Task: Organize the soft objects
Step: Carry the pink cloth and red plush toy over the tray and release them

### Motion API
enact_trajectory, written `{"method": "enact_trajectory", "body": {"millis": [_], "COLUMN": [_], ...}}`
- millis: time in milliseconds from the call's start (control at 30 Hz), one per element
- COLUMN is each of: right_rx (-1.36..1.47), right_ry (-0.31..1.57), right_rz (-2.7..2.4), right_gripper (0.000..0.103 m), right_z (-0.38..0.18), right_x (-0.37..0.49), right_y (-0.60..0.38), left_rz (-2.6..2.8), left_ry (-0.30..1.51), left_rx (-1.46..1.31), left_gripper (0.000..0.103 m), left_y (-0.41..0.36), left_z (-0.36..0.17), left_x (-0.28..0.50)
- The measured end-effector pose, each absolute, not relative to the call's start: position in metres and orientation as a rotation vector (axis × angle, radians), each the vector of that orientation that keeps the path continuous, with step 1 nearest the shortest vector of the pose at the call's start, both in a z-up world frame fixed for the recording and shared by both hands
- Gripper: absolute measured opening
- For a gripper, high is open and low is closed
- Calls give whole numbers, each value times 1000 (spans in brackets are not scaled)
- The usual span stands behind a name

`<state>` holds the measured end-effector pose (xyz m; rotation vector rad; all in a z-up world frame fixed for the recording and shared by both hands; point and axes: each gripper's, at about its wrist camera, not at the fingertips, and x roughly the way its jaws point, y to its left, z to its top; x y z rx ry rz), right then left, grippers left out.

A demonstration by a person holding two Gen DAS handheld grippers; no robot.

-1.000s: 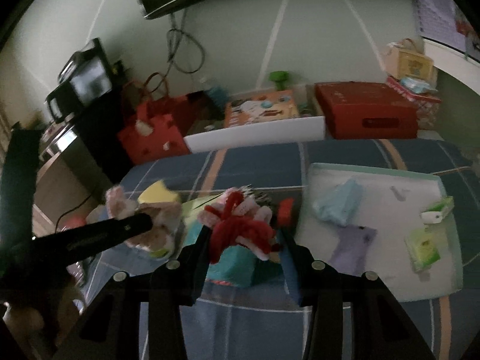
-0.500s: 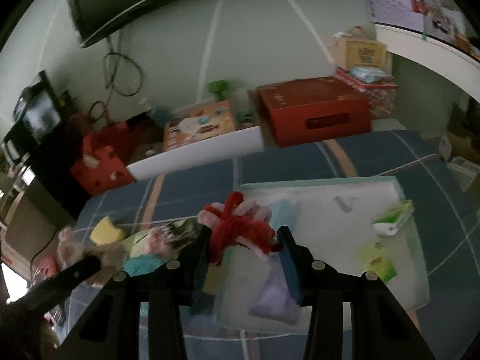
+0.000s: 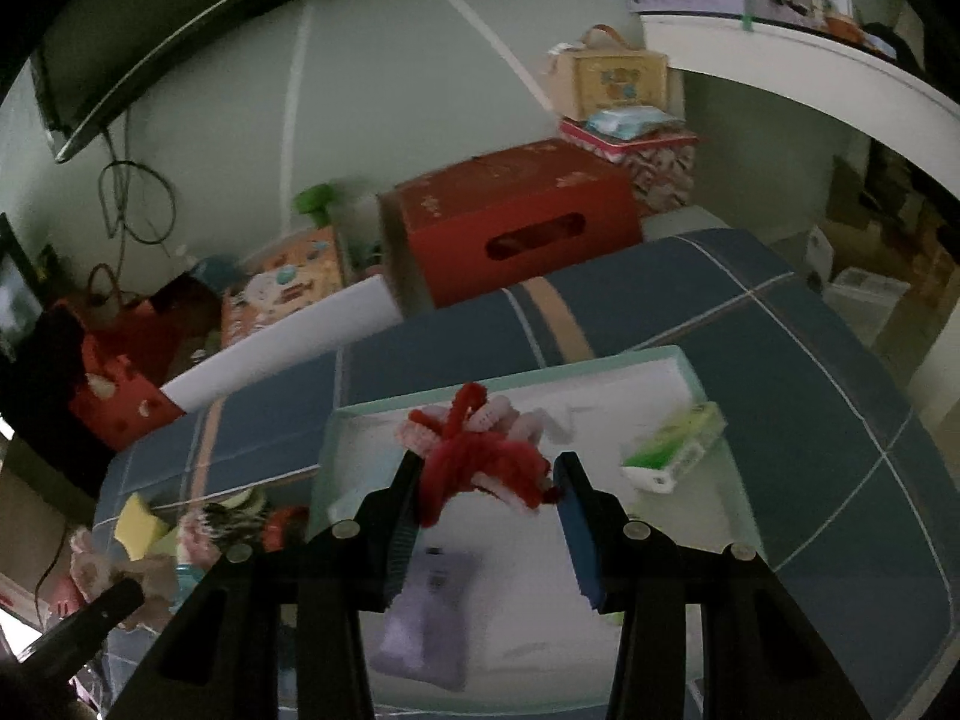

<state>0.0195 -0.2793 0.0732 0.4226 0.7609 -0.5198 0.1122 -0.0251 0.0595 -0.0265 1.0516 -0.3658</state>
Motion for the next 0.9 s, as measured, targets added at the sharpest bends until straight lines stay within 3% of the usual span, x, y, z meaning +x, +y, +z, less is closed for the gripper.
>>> {"method": "enact_trajectory", "body": {"millis": [400, 633, 733, 800, 833, 900], "right_rx": [502, 513, 483, 485, 493, 481], "right_ry": [829, 852, 877, 887, 893, 910], "right_rz": [-576, -592, -588, -570, -557, -564], "right_gripper": [46, 47, 48, 58, 66, 70], "right_z": [40, 28, 26, 26, 25, 25], "right_x": [14, 17, 22, 24, 25, 27], "right_y": [-333, -343, -341, -340, -339, -337], "left_rz": [-504, -622, -638, -633, -633, -630], "left_ry": [1009, 1075, 1125, 1155, 1163, 1170], "left_rx": [100, 114, 108, 83, 66, 49], "left_gripper": [18, 19, 33, 61, 64, 67], "left_y": [-111, -180, -199, -201, -200, -195], "left_z": [76, 50, 32, 23, 22, 20], "left_x": [114, 134, 142, 146, 146, 148]}}
